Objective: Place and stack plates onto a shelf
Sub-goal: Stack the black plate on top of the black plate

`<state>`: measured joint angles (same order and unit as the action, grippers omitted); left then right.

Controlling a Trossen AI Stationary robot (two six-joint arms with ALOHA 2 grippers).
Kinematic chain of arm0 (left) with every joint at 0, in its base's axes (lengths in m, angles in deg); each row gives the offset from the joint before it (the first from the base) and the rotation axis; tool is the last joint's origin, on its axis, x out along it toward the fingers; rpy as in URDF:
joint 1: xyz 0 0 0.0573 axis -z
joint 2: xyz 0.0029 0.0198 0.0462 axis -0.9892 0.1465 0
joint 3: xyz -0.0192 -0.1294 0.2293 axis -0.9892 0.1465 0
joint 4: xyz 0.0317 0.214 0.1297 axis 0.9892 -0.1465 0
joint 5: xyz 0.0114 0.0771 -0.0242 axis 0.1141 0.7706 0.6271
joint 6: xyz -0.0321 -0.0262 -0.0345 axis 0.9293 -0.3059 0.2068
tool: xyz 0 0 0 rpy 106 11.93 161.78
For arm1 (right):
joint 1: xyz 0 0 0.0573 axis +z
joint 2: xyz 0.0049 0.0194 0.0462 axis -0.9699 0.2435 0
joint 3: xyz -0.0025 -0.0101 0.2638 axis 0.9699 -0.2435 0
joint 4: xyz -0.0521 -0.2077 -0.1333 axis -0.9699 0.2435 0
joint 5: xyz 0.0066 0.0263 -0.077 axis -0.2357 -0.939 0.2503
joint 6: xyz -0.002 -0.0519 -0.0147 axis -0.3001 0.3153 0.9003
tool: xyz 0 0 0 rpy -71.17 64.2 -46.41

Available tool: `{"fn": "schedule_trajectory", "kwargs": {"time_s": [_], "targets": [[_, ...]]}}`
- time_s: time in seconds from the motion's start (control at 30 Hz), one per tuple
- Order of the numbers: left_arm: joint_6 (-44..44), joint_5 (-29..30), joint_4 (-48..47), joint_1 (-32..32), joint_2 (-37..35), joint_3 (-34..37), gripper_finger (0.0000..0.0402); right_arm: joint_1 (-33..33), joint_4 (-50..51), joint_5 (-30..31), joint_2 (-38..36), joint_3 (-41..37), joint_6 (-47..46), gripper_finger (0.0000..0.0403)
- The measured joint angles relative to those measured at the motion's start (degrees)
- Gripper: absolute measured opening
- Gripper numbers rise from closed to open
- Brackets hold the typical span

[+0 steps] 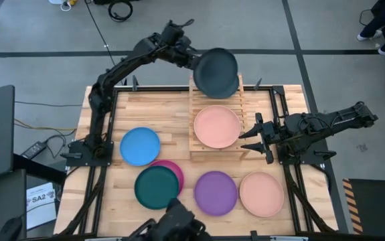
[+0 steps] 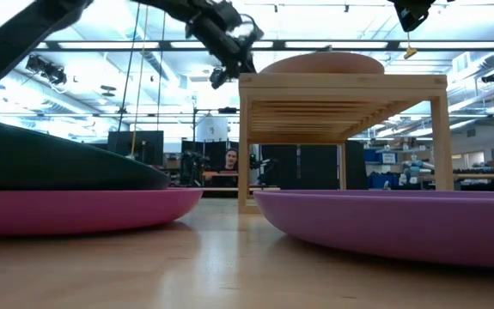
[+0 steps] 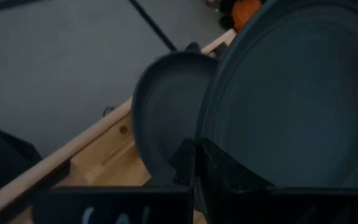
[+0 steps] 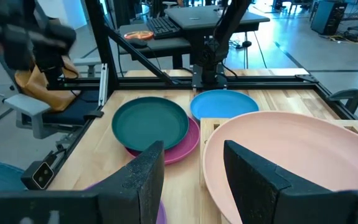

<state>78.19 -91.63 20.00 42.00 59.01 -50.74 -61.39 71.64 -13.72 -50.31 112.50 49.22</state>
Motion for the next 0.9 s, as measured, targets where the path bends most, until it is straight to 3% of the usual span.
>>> {"fn": "schedule_trajectory", "kwargs": {"time_s": [0.47,0.9], "targets": [[3.0,-0.8,1.0,0.2,5.3,0.1,0.0013,0.0,0.0,0.0,0.0,0.0,0.4,0.0171],[3.1,5.6,1.2,1.0,5.7,0.1,0.0022,0.0,0.0,0.0,0.1,0.0,0.4,0.0171]]}}
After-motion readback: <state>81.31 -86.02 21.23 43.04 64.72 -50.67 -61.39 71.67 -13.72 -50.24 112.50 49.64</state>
